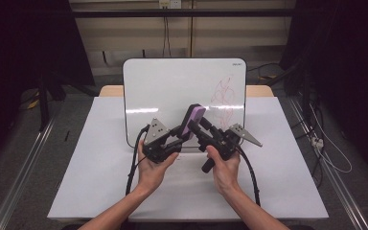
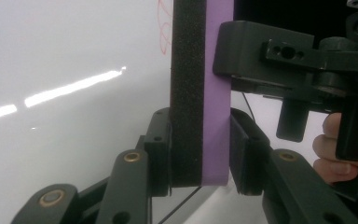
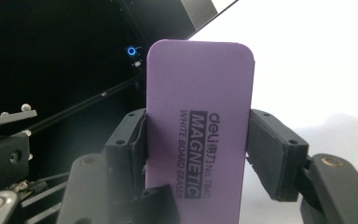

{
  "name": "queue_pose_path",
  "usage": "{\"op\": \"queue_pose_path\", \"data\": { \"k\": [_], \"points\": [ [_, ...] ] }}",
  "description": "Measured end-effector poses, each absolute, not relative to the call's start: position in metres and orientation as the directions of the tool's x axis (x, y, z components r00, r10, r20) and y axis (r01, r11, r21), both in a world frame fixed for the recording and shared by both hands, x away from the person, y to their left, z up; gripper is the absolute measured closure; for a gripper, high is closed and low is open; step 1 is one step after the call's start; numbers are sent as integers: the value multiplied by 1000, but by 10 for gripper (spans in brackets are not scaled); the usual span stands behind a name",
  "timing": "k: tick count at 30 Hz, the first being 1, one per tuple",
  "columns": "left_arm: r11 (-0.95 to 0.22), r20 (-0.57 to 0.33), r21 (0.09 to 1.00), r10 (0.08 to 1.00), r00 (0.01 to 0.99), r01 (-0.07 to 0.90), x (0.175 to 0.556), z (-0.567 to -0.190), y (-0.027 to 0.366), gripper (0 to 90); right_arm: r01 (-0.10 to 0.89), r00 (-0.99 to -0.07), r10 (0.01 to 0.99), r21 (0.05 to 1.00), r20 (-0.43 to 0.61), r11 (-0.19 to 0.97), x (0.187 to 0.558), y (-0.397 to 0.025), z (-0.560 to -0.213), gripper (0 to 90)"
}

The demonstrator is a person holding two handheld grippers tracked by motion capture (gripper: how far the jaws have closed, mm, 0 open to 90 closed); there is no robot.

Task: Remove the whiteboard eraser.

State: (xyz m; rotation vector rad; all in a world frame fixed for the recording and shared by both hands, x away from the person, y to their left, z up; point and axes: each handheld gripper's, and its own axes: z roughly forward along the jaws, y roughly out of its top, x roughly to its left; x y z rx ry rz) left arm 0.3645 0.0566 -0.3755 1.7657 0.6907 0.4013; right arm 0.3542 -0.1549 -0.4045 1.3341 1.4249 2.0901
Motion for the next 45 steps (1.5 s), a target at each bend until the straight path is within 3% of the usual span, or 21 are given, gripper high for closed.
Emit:
{"op": "queue_pose_path", "data": {
  "k": [5,12,14,16,23,39,45],
  "points": [
    [-200,-76,946,631,772,256,366,-377,55,619,244,-535,673,856,511,-456,353,-156,-404,418],
    [-212,-84,935,642,762,282,370,-380,58,354,217,-518,721,886,460,-410,353,-164,-403,419],
    [-219,-82,933,641,763,284,370,-380,60,324,213,-516,728,891,451,-402,353,-165,-403,419],
    [-224,-83,930,647,758,292,371,-380,62,212,209,-508,748,903,428,-375,353,-168,-403,419],
    [-231,-93,918,664,742,322,376,-379,75,96,200,-500,778,925,380,-324,354,-176,-402,419],
    [-231,-79,914,704,706,333,371,-379,126,48,166,-488,836,967,251,-194,346,-194,-404,419],
    [-213,-130,905,686,716,369,368,-383,144,51,153,-481,857,980,186,-126,341,-201,-405,419]
  ]
}}
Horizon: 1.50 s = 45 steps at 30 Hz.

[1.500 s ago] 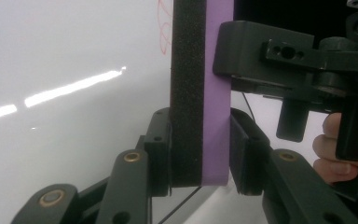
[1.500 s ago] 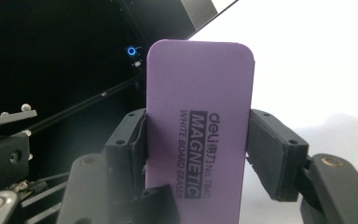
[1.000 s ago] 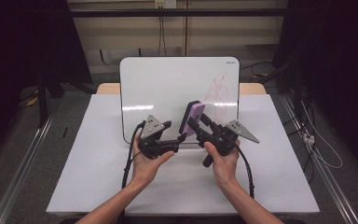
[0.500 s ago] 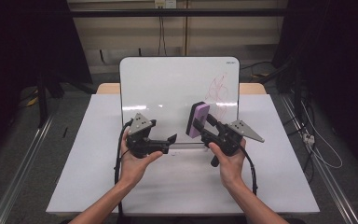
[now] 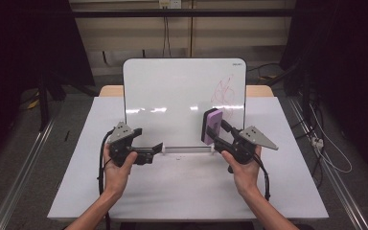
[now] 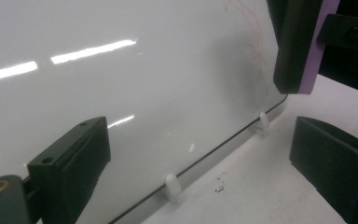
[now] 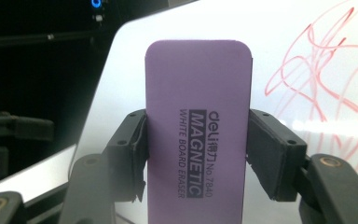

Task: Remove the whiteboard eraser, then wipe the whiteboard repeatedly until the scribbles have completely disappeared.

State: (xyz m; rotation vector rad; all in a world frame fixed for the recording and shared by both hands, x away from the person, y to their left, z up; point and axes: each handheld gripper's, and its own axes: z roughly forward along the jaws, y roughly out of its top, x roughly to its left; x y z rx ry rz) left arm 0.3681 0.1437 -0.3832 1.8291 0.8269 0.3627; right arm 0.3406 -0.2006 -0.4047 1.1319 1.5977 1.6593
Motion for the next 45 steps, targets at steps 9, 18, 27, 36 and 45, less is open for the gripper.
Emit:
{"op": "queue_pose_path", "data": {
  "k": [9,18,27,36,45],
  "points": [
    [-293,-21,881,760,649,372,354,-392,158,62,146,-451,885,988,117,-56,333,-216,-406,419],
    [-317,24,873,786,618,370,334,-405,180,62,138,-406,912,990,57,-1,332,-231,-405,420],
    [-247,-17,894,815,579,373,327,-418,196,62,134,-380,924,985,-51,110,339,-237,-394,420],
    [-259,-23,883,810,586,392,329,-425,202,62,135,-324,937,974,-127,179,360,-245,-372,420],
    [-256,-17,887,813,582,384,329,-426,202,72,192,-278,913,914,-299,358,387,-238,-355,421]
  ]
}}
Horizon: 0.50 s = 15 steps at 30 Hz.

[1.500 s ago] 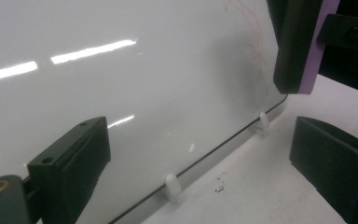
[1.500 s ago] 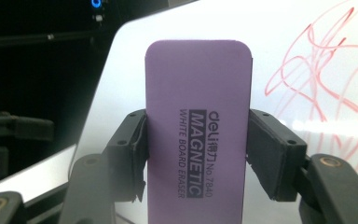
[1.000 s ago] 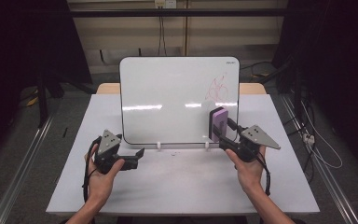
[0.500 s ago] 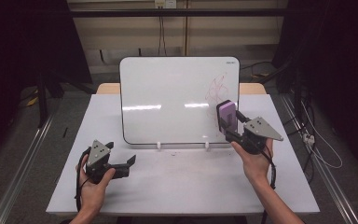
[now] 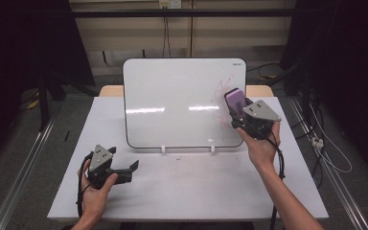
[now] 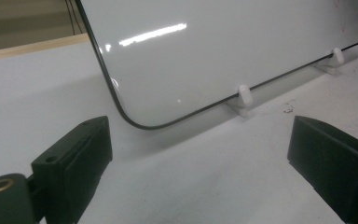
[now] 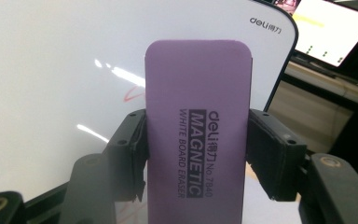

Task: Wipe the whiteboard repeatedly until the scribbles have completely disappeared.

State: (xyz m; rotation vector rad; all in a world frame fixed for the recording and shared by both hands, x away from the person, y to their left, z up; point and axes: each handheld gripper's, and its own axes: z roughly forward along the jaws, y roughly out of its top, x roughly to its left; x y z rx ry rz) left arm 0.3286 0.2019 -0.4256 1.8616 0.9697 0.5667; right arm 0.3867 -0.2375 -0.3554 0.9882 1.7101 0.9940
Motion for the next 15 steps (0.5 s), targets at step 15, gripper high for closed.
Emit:
{"op": "queue_pose_path", "data": {
  "k": [15],
  "points": [
    [-255,-17,886,816,577,386,330,-428,201,77,259,-242,833,794,-498,550,427,-226,-344,422]
  ]
}}
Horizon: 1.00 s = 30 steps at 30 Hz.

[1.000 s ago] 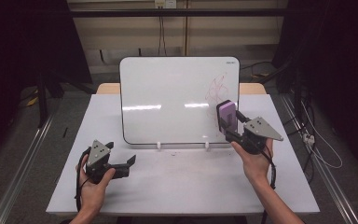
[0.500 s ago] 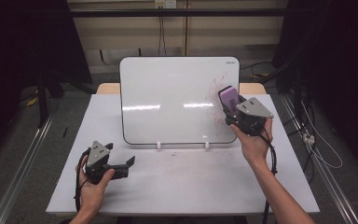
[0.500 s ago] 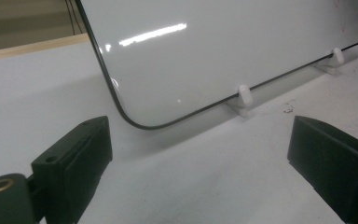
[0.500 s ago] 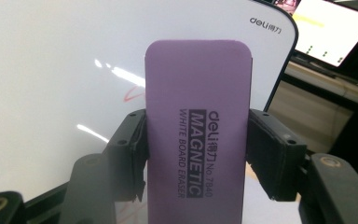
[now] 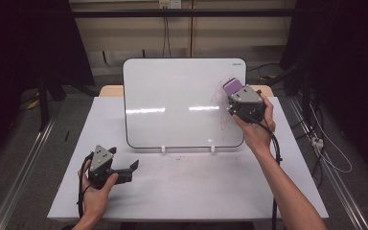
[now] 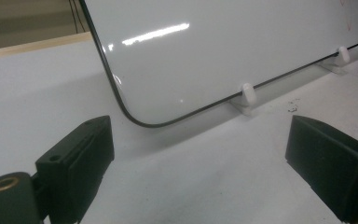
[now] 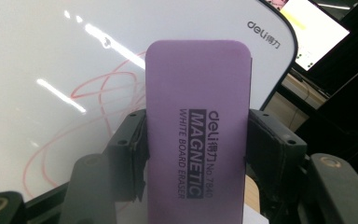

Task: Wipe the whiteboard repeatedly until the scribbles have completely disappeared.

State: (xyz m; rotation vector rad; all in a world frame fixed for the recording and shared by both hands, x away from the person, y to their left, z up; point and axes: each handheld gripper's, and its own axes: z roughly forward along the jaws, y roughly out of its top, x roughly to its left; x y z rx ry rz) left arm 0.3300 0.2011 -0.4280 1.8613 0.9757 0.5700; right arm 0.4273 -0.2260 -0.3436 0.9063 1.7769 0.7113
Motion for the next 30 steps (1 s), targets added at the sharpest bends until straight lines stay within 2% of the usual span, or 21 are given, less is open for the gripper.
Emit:
{"op": "queue_pose_path", "data": {
  "k": [8,18,30],
  "points": [
    [-256,-15,886,818,575,387,330,-428,201,77,267,-244,796,751,-553,604,435,-215,-353,422],
    [-257,-18,884,816,578,390,331,-428,202,77,264,-276,802,760,-530,594,429,-211,-359,422],
    [-274,-12,875,813,583,400,332,-430,201,77,227,-387,767,753,-512,618,407,-184,-388,422]
  ]
}}
